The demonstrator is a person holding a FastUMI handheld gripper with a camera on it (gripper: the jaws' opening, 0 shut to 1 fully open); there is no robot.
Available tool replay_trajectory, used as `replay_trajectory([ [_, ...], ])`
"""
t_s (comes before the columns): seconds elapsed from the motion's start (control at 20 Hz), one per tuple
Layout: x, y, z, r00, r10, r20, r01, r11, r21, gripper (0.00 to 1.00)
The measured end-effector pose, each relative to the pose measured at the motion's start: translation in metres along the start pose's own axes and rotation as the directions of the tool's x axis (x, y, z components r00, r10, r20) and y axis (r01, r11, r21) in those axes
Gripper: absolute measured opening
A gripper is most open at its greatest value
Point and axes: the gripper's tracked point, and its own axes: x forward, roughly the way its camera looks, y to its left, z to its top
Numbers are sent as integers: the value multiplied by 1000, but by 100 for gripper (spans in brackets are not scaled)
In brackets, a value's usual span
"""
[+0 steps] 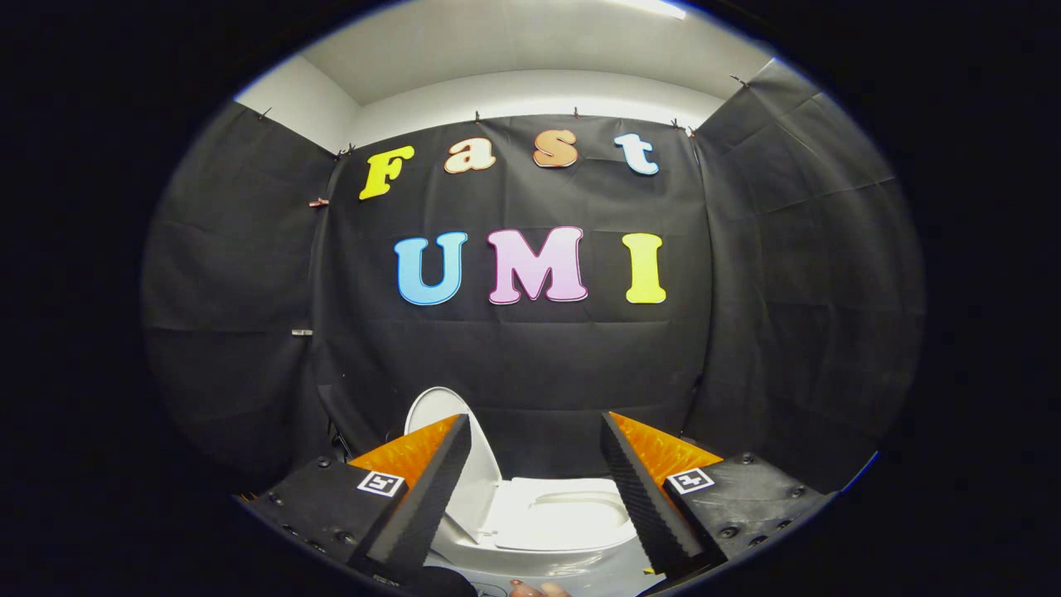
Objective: Open the toilet lid.
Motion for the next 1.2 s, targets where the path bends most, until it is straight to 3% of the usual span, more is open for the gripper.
replay_trajectory([
  [1.2,-6,6,3,1000,-3,11,3,1000,-9,99],
])
